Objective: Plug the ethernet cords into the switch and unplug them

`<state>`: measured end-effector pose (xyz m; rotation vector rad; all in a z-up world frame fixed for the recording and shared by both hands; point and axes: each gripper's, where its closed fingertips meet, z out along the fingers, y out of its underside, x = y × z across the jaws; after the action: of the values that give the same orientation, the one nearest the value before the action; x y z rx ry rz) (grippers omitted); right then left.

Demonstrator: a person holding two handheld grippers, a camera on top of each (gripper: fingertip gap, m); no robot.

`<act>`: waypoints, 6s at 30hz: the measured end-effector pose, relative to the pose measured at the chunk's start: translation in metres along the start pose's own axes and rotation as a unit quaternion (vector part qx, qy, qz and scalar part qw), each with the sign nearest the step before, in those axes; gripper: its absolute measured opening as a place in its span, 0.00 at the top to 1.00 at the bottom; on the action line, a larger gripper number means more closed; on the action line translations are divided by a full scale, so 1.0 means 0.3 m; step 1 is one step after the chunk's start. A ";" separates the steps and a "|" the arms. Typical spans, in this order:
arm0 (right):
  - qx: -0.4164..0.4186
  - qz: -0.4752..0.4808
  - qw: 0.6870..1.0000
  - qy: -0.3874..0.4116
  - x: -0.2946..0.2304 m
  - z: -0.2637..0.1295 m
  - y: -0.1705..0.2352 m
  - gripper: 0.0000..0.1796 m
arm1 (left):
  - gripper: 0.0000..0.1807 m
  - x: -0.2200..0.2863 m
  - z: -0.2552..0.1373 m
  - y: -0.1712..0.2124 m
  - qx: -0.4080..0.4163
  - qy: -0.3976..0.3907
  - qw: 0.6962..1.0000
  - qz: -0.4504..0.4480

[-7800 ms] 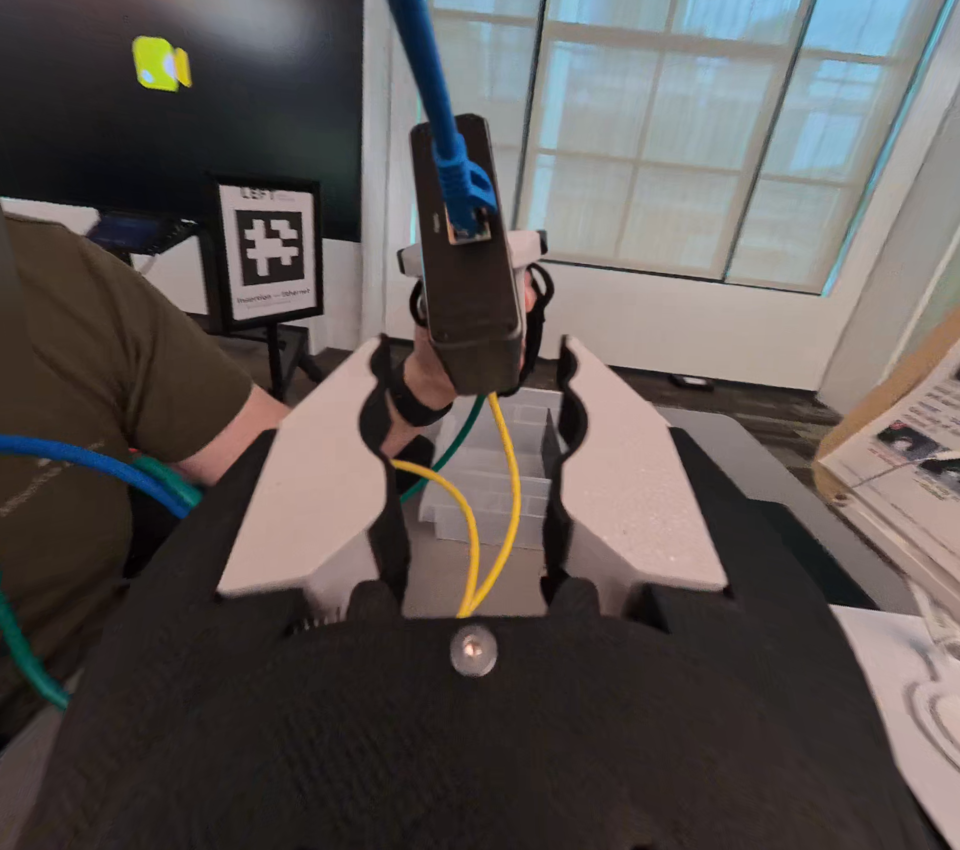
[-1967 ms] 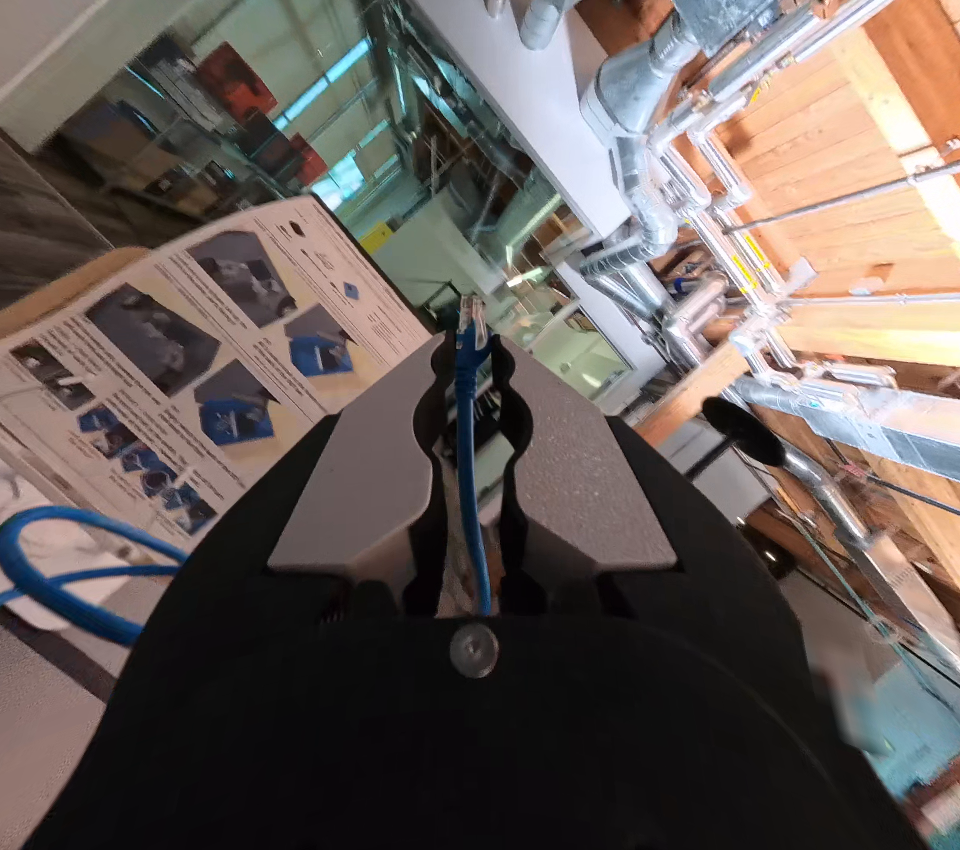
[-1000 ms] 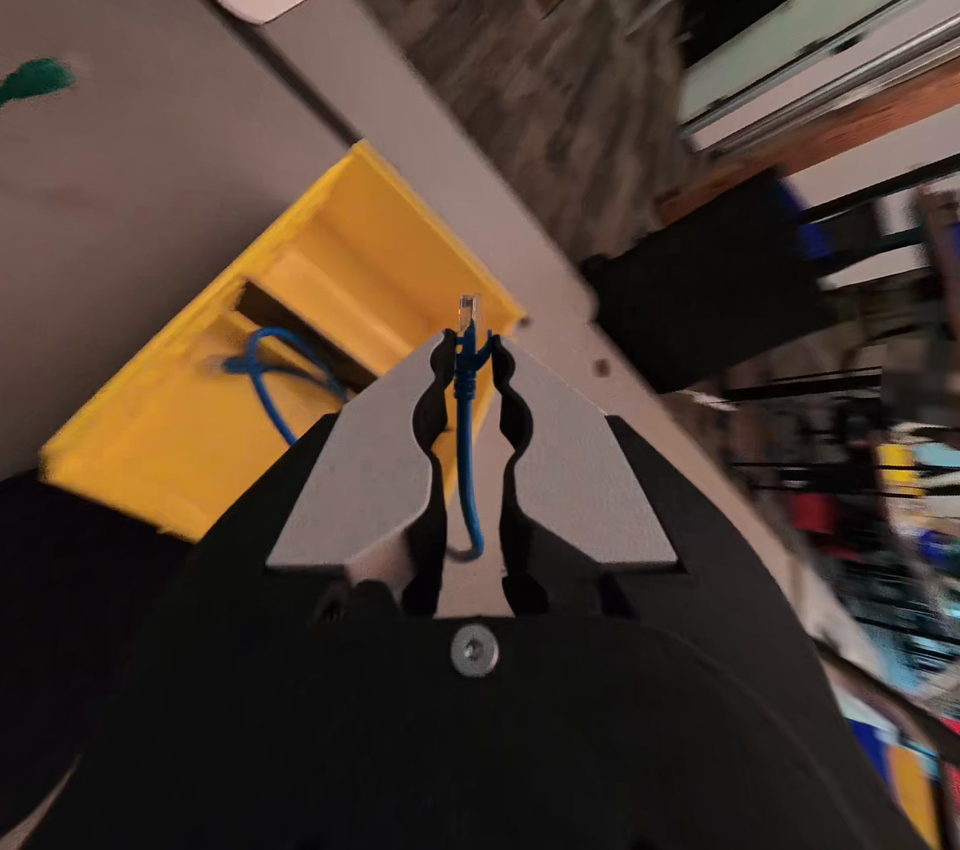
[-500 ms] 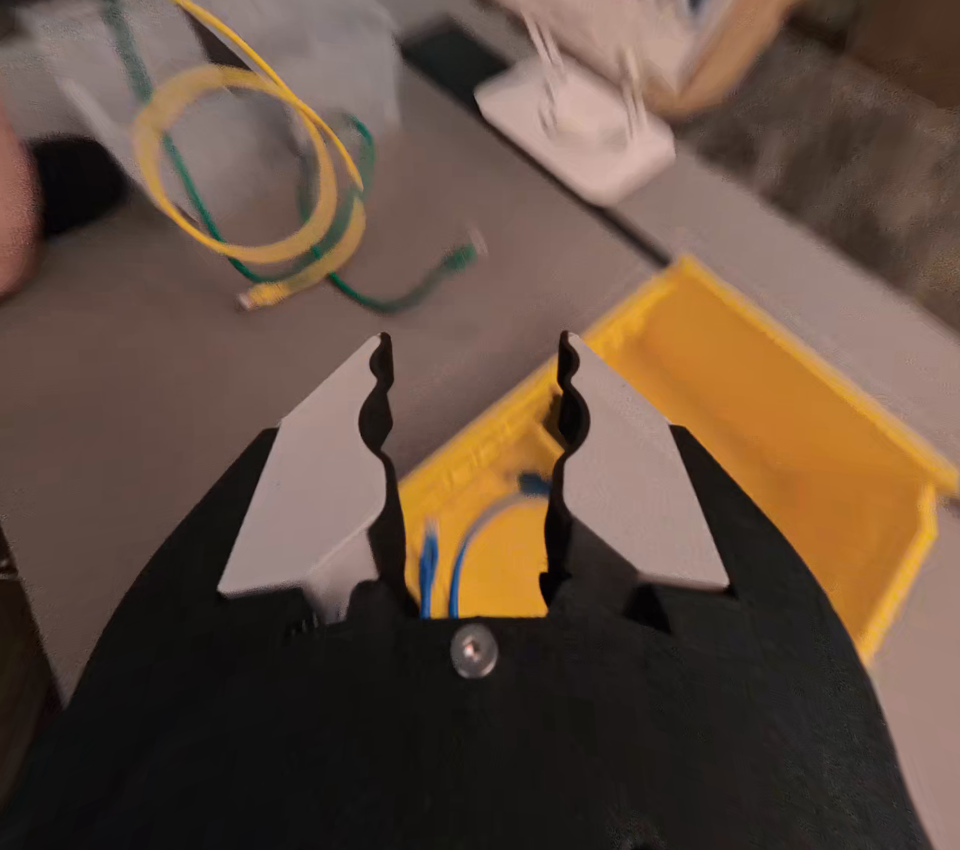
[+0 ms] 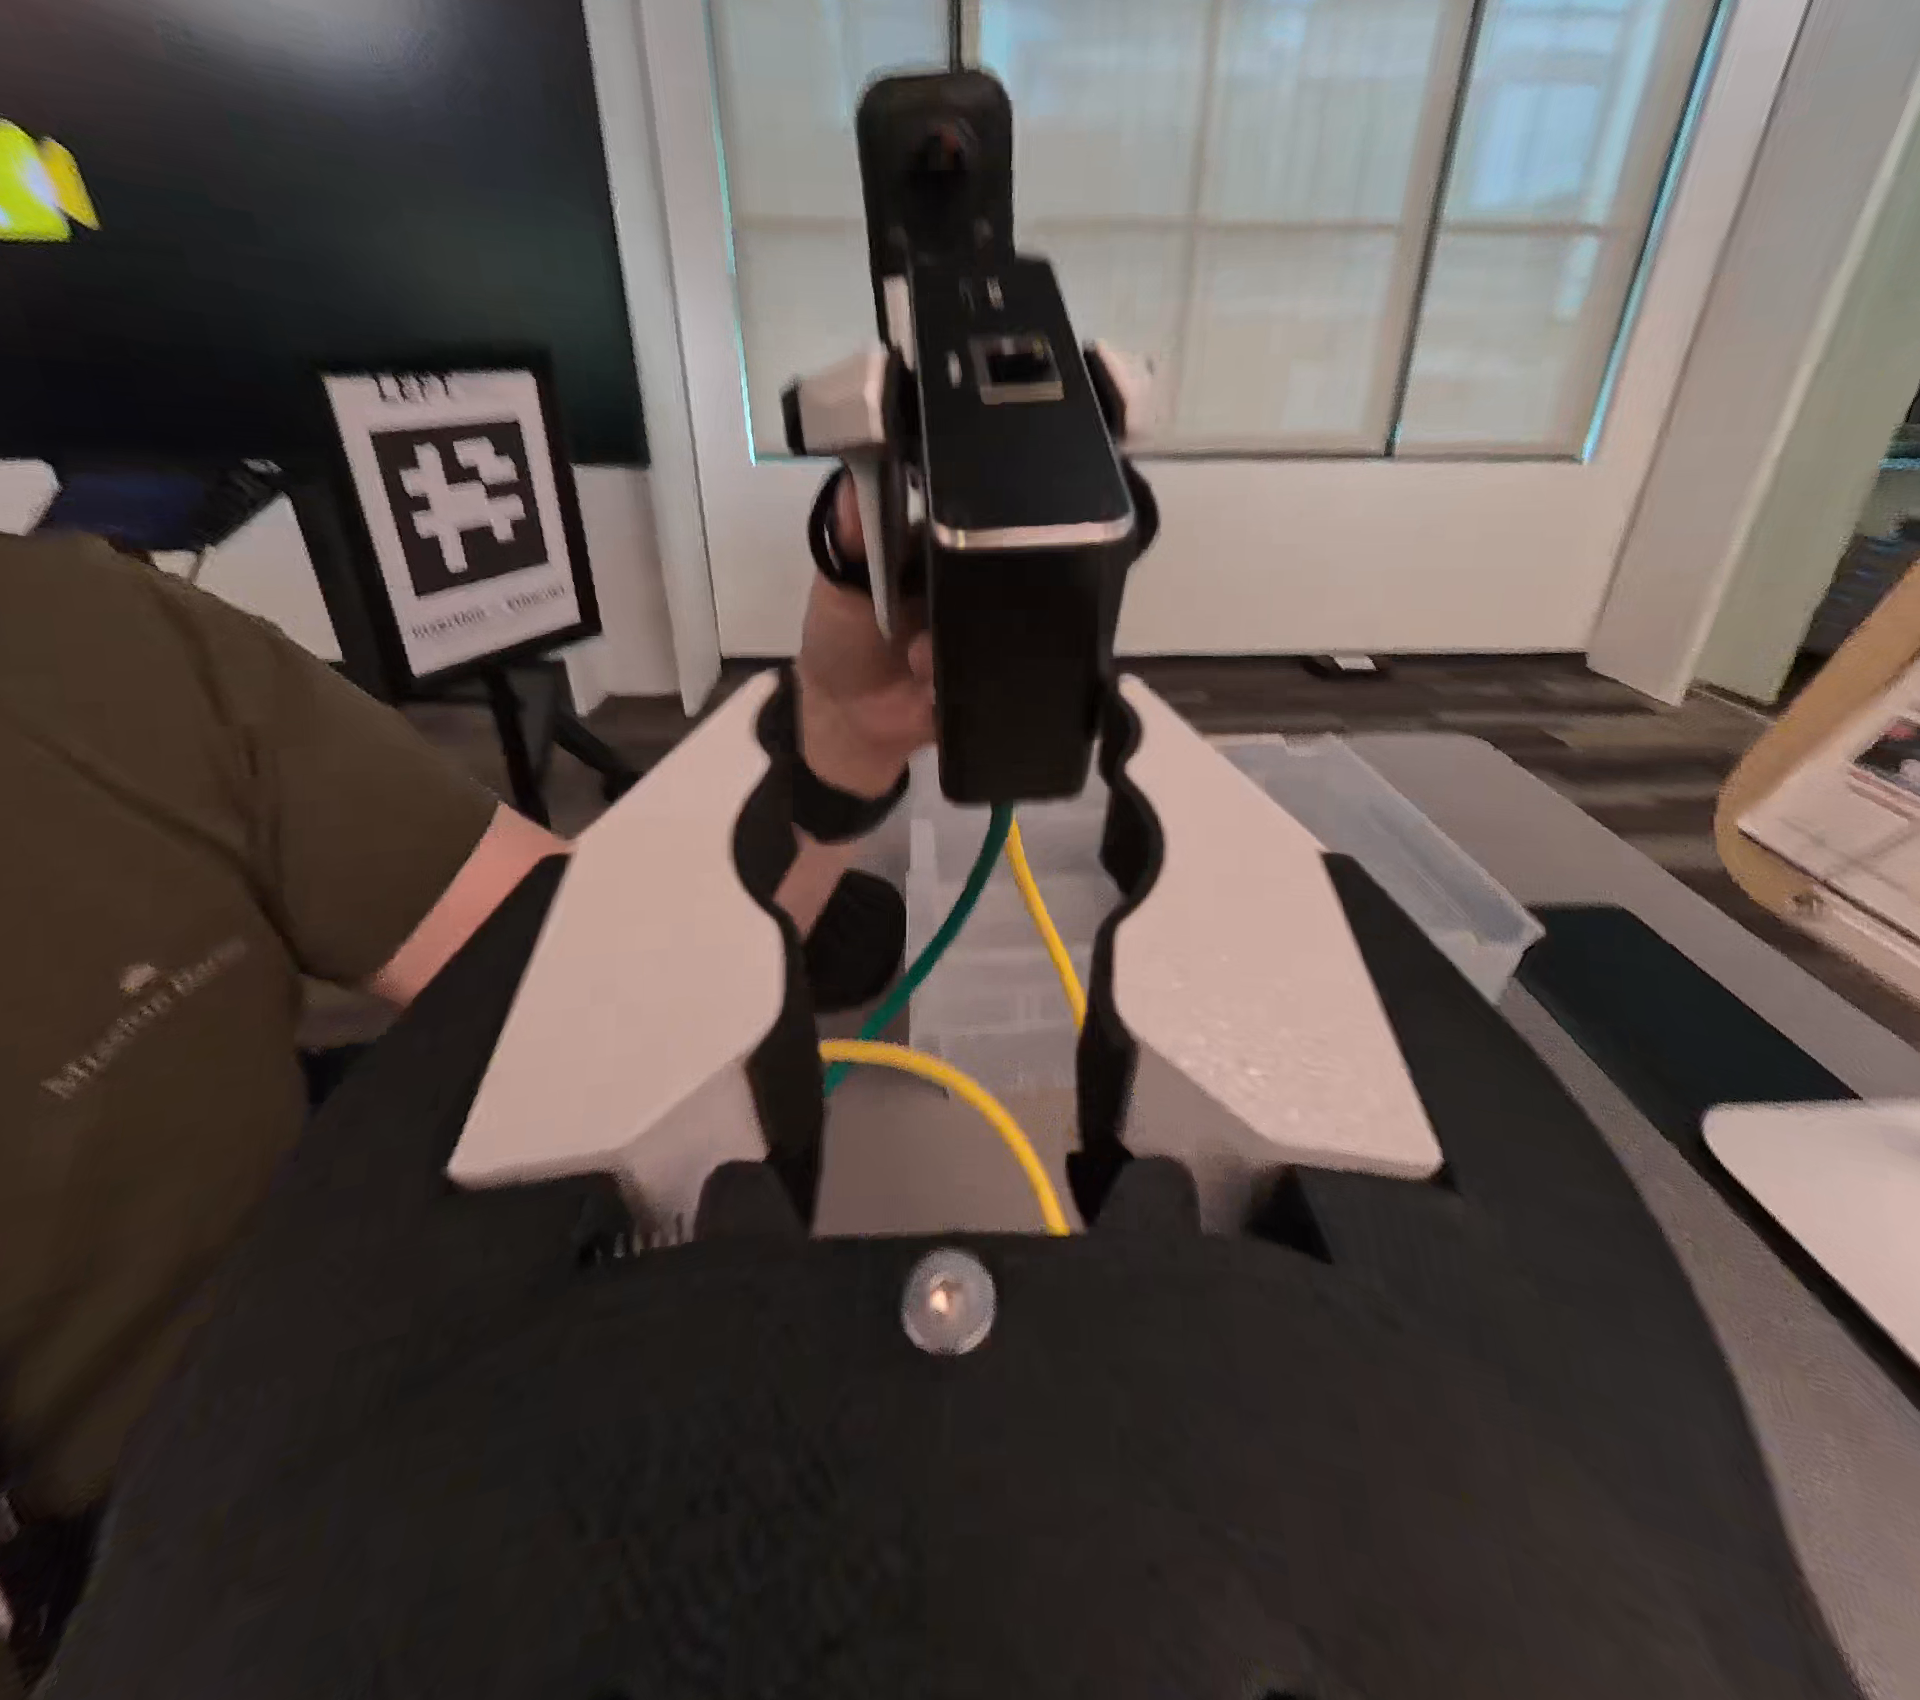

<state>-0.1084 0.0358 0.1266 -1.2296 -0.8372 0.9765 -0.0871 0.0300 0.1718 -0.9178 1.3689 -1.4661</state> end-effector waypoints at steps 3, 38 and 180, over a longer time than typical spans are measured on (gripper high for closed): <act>-0.002 -0.009 1.000 0.012 0.058 -0.011 -0.003 0.83 | 0.82 -0.019 0.009 0.013 0.007 0.006 1.000 -0.013; -0.023 -0.121 0.992 0.001 0.128 -0.220 -0.050 0.71 | 0.82 0.074 -0.029 0.080 -0.038 0.078 0.989 0.119; -0.420 -0.470 0.759 0.163 0.130 -0.237 0.178 0.82 | 0.81 -0.404 -0.055 0.402 -0.409 -0.292 0.737 0.452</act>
<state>-0.0364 0.0492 0.0630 -1.3706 -1.4581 -0.5118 -0.0492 0.1526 0.0575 -0.8799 1.5850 0.2339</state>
